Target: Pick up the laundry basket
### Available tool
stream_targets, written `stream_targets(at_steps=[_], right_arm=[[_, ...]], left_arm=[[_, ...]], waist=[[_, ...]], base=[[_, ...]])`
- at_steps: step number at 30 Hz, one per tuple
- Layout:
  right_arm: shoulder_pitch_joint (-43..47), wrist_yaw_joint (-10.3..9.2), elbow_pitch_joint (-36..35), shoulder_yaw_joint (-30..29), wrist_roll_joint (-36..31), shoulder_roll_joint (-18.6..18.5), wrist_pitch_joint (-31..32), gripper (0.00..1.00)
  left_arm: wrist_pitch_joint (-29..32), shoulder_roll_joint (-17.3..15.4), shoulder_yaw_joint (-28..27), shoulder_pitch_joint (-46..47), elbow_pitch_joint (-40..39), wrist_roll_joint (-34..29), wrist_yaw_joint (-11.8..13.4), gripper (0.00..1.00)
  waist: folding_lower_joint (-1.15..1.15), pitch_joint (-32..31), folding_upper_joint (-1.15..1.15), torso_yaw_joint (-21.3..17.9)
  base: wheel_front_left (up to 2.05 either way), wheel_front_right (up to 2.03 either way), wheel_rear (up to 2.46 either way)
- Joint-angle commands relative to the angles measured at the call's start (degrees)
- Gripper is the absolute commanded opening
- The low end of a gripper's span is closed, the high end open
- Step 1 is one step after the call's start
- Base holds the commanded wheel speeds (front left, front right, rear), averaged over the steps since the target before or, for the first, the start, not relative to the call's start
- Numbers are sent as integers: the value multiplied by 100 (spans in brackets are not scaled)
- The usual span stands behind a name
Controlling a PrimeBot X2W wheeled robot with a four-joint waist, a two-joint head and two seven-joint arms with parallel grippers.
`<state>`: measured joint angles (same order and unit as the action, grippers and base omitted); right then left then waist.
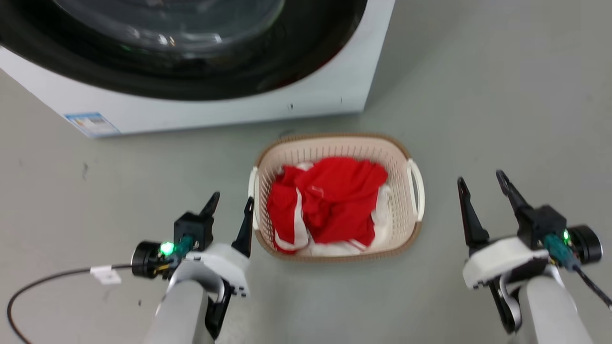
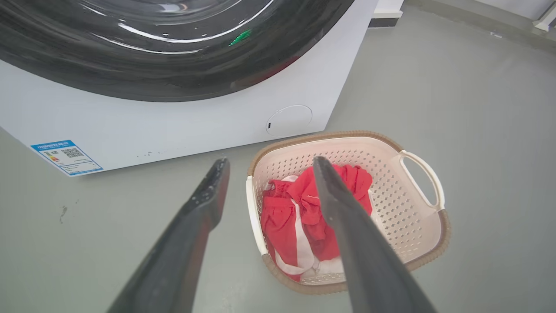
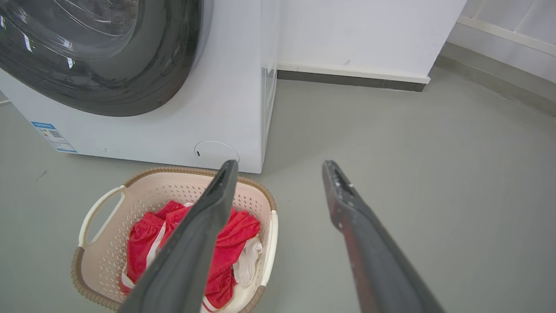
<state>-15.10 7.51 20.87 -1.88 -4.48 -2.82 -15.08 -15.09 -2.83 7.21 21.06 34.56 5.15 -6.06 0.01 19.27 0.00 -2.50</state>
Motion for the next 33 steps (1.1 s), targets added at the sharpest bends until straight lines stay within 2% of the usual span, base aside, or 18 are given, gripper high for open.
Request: stream_targets(at_steps=[1,17,33], right_arm=[[-218,-4,92,33,-38,-12,-13,100],[-2270,-5,2018,508,-321,-47,-14,100],[-3620,-5,3480,806,-295,-88,-14,100]], left_arm=[[-13,-18,8,192,84,-45,-24,100],[-13,-345,136,1876,1535,-24,-128,100],[-13,-575,536,3153,2635,230,-141,100]], waist=[[-1,502,0,-90],[-1,2069,0,-228],[-1,2953,0,-345]], base=[[0,0,0],[0,0,0],[0,0,0]])
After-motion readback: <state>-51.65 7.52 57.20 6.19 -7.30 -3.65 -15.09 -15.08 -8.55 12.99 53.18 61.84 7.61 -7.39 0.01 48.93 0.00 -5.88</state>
